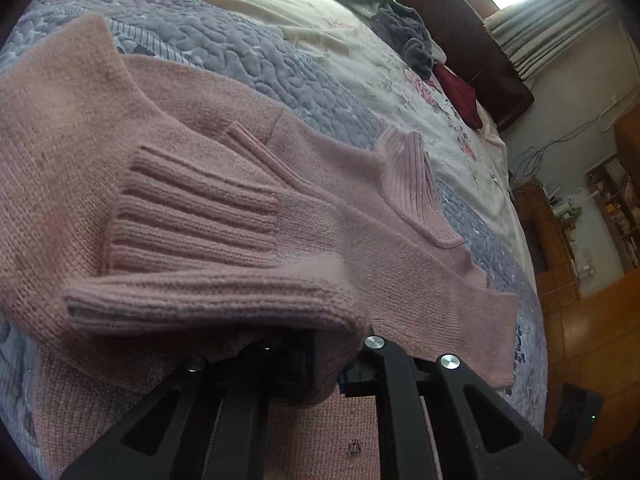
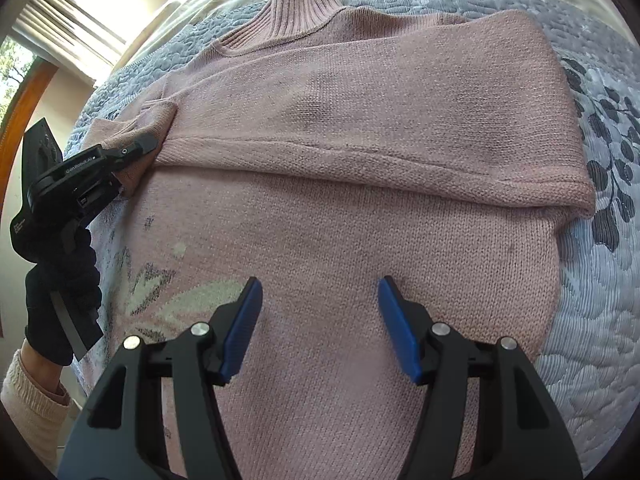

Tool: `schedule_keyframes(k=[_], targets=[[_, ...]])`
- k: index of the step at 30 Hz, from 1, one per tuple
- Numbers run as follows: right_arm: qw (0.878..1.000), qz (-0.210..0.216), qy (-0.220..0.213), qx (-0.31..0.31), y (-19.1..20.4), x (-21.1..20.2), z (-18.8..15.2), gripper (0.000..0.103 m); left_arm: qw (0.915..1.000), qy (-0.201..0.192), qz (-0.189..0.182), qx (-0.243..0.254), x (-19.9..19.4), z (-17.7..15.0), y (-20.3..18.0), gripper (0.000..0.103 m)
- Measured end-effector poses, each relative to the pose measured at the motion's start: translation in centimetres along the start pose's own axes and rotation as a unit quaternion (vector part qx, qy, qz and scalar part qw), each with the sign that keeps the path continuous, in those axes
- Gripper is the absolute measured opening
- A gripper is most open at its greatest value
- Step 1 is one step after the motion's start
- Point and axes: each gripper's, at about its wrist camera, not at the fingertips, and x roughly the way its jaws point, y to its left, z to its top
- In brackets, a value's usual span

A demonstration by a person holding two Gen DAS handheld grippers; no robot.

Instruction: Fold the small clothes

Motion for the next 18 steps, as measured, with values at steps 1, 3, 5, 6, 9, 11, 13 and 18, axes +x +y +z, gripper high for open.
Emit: schedule_keyframes(k=[1,3,5,6,9,11,13,18], targets=[[1.0,0.001,0.002,0.0,0.0,0.0,0.0,0.06,1.0,0.002,-0.004,0.004,-0.4,-0.3,0.0,0.011],[1.0,0.0,0.006,-0.001,0.1,0.1,0.5,0.06,0.9994,0.018,-0.027,0.008,-1.9,-1.1,0.2,0.015],[1.0,-0.003,0.01,0.0,0.5,0.0,1.0,0.06,0.9982,0.033,-0.045,0.019,-4.0,-2.0,0.5,0.021],[1.0,-0.004,0.009,-0.003,0.8,-0.3,1.2,0.06,0.9975,0.034,-0.054,0.029,-5.4,-2.3,0.7,0.022],[1.0,0.003,0.0,-0.018,2.4,-1.1,2.2,0.061,0.9976,0.0,-0.043,0.055,-9.7,-1.5,2.3,0.024],[1.0,0.017,0.0,-0.019,3.7,-1.2,3.2,0.061,0.9978,-0.038,-0.003,0.054,-11.9,0.5,4.0,0.025],[0.999,0.031,0.001,-0.02,5.4,-1.1,4.6,0.061,0.9967,-0.059,0.034,0.046,-12.8,3.0,5.5,0.025],[0.998,0.052,0.01,-0.038,10.7,0.1,8.3,0.061,0.988,-0.036,0.138,0.059,-10.4,6.3,7.5,0.025]])
